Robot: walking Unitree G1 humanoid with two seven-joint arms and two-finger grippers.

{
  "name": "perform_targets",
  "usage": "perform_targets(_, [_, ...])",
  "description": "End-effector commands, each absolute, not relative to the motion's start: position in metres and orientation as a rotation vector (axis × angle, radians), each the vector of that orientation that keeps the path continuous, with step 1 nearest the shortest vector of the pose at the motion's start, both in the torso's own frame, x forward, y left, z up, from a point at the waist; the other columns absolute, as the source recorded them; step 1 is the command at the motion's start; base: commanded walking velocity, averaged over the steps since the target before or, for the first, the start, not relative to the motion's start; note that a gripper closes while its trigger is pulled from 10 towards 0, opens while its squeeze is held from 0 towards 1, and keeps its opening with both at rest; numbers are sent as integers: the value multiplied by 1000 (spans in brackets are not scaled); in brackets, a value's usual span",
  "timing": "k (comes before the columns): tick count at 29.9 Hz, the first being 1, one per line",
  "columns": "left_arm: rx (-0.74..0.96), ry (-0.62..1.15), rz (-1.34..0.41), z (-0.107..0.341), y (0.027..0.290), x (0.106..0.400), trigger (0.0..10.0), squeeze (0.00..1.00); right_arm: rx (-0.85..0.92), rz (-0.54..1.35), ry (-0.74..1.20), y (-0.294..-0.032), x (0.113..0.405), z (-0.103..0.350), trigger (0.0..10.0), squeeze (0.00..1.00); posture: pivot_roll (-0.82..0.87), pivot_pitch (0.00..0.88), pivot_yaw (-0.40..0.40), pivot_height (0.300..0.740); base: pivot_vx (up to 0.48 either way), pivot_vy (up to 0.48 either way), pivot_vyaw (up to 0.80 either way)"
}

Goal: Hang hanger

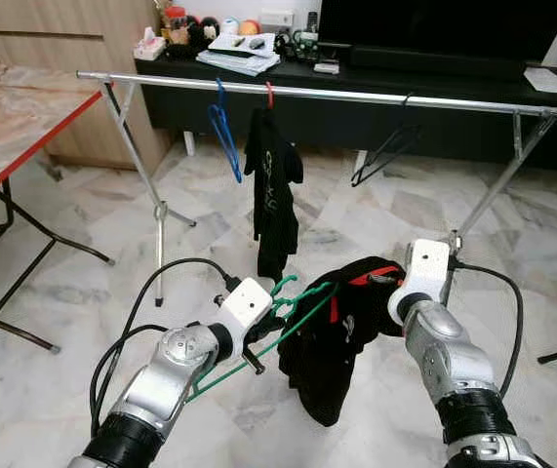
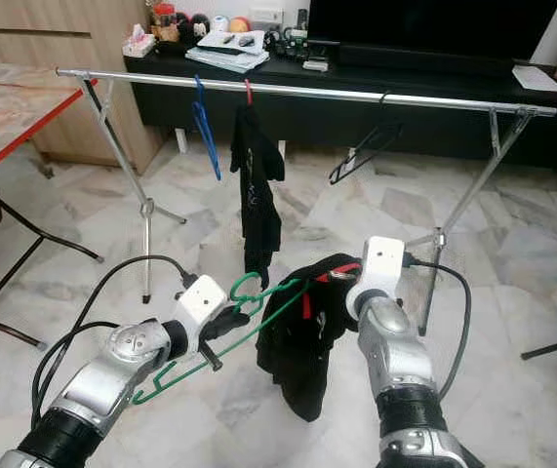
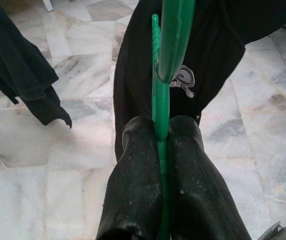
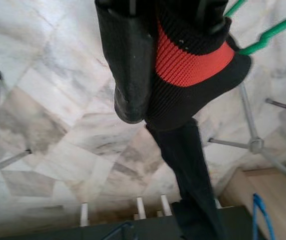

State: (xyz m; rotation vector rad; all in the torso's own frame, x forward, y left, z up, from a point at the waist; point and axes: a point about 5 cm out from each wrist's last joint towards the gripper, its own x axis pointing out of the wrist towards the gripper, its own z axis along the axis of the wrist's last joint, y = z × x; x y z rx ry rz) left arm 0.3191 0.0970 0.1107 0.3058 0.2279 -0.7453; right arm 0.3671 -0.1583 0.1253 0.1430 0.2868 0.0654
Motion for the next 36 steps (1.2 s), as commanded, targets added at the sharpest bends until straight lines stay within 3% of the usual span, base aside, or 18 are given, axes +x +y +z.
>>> perform_targets(1, [305, 221, -755, 112, 96, 318, 10000, 0, 150, 141, 244, -145, 369, 137, 10000, 0, -46, 111, -27, 740, 0, 0, 0])
perform_targets(15, [297, 214, -779, 112, 91, 317, 10000, 0, 191, 346, 148, -107, 368, 174, 10000, 0, -49, 110, -28, 740, 0, 0, 0])
perform_targets(22, [290, 211, -781, 112, 89, 317, 10000, 0, 294, 443, 86, -86, 361, 202, 10000, 0, -52, 111, -30, 740, 0, 0, 0])
perform_targets(26, [278, 204, -784, 113, 88, 316, 10000, 0, 219, 518, 85, -77, 356, 201, 10000, 0, -51, 111, -34, 740, 0, 0, 0])
perform_targets(30, [273, 199, -779, 114, 88, 316, 10000, 0, 189, 488, 110, -82, 355, 194, 10000, 0, -51, 111, -37, 740, 0, 0, 0])
perform_targets(36, [284, 180, -704, 116, 94, 323, 10000, 0, 184, 281, 130, -117, 366, 185, 10000, 0, -53, 112, -37, 740, 0, 0, 0])
